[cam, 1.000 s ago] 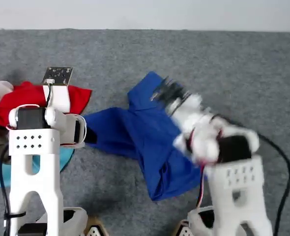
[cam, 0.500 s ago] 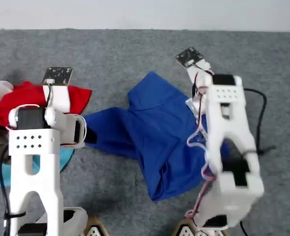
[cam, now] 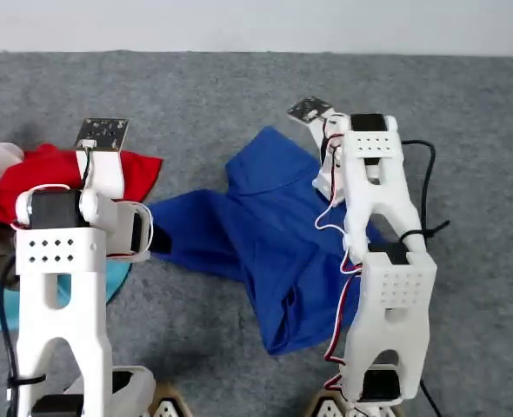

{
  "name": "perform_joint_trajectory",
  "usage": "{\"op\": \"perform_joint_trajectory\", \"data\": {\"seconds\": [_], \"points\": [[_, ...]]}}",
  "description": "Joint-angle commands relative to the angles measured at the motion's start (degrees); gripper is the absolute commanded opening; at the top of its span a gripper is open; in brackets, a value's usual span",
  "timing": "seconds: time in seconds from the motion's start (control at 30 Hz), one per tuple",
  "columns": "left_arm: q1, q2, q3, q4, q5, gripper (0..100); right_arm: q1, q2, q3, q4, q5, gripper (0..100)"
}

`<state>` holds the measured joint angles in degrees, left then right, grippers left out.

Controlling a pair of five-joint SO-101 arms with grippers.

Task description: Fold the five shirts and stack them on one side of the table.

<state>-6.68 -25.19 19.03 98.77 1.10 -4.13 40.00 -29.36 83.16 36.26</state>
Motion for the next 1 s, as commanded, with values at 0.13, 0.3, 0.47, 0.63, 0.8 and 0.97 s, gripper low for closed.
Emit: {"op": "perform_joint_trajectory", "data": {"seconds": [0.13,0.3,0.47,0.63,0.8,0.97], "points": [[0.0,-1.6,-0.1,1.9,-0.7,27,0.0,-0.2,-2.9,1.1,1.1,0.9],[0.0,-1.6,-0.1,1.9,-0.6,27,0.0,-0.6,-3.0,1.1,0.9,1.0],[0.0,-1.6,-0.1,1.9,-0.6,27,1.1,-0.7,-3.0,1.7,0.7,12.3],[0.0,-1.6,-0.1,1.9,-0.6,27,1.8,-0.1,-2.8,2.3,0.8,18.4],[0.0,-1.6,-0.1,1.9,-0.6,27,1.9,0.7,-2.5,2.3,1.0,18.4],[0.0,-1.6,-0.1,1.9,-0.6,27,1.9,4.6,-2.6,2.3,1.1,18.2]]}}
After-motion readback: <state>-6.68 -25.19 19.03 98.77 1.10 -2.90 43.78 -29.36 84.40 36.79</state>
